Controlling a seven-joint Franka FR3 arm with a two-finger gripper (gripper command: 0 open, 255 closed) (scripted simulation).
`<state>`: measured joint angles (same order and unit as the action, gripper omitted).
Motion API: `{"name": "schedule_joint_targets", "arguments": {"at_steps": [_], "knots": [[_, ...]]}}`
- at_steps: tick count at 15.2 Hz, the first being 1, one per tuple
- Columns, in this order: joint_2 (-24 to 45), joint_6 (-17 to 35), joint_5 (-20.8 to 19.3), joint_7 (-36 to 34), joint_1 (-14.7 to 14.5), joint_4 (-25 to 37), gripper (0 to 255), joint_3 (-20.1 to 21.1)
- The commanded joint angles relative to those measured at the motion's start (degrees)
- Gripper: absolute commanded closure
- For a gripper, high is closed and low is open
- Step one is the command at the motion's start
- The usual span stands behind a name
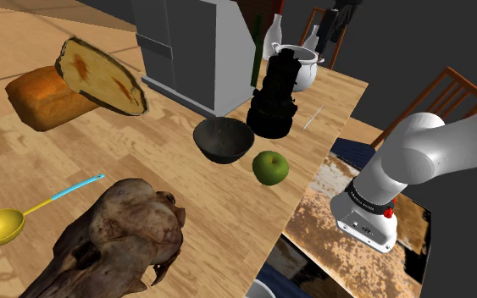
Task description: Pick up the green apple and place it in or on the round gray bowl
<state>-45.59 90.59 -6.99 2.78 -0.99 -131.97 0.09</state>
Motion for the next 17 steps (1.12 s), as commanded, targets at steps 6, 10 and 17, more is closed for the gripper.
{"name": "schedule_joint_targets", "arguments": {"at_steps": [6, 10, 17], "knots": [[-3.95, 2.58, 4.79, -8.0, -0.71, -8.12, 0, 4.17], [-6.06, 5.06, 9.4, -14.48, -1.77, -13.62, 0, 8.05], [-6.62, 11.0, 18.78, -26.1, -4.75, -20.81, 0, 16.0]]}}
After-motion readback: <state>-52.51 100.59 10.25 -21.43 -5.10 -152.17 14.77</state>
